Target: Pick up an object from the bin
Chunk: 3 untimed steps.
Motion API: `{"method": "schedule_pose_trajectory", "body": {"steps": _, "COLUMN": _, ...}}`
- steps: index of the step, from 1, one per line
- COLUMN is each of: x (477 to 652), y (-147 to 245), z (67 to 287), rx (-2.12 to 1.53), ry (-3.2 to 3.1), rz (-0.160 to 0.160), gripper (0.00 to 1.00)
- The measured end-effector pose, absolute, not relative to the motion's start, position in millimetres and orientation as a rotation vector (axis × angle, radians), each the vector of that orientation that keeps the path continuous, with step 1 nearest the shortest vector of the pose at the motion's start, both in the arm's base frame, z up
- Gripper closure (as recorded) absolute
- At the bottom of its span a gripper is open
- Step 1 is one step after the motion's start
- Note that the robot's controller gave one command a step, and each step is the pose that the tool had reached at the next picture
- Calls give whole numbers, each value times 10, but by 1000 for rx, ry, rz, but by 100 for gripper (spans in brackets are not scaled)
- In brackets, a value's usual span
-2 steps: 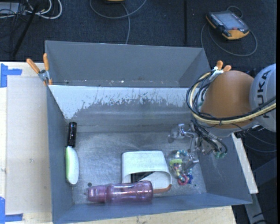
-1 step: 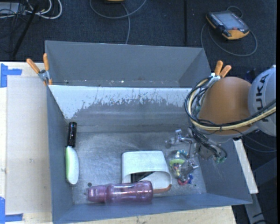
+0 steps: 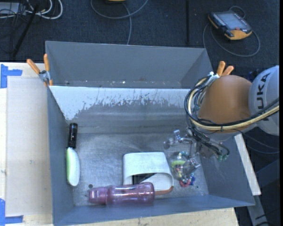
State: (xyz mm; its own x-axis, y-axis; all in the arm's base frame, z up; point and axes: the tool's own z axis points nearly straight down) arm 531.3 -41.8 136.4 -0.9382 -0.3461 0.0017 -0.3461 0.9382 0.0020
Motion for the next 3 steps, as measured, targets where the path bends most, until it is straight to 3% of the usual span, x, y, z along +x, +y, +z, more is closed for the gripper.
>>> {"method": "schedule_pose_trajectory", "body": {"steps": 1, "x": 5226, "y": -581, "z": 1162, "rx": 212, "ry": -3136, "rz": -2, "gripper": 0}}
{"method": "schedule_pose_trajectory", "body": {"steps": 2, "x": 5090, "y": -1067, "z": 811, "rx": 703, "ry": -3063, "rz": -3, "gripper": 100}}
{"method": "schedule_pose_trajectory", "body": {"steps": 3, "x": 5090, "y": -1067, "z": 811, "rx": 703, "ry": -3063, "rz": -2, "gripper": 100}}
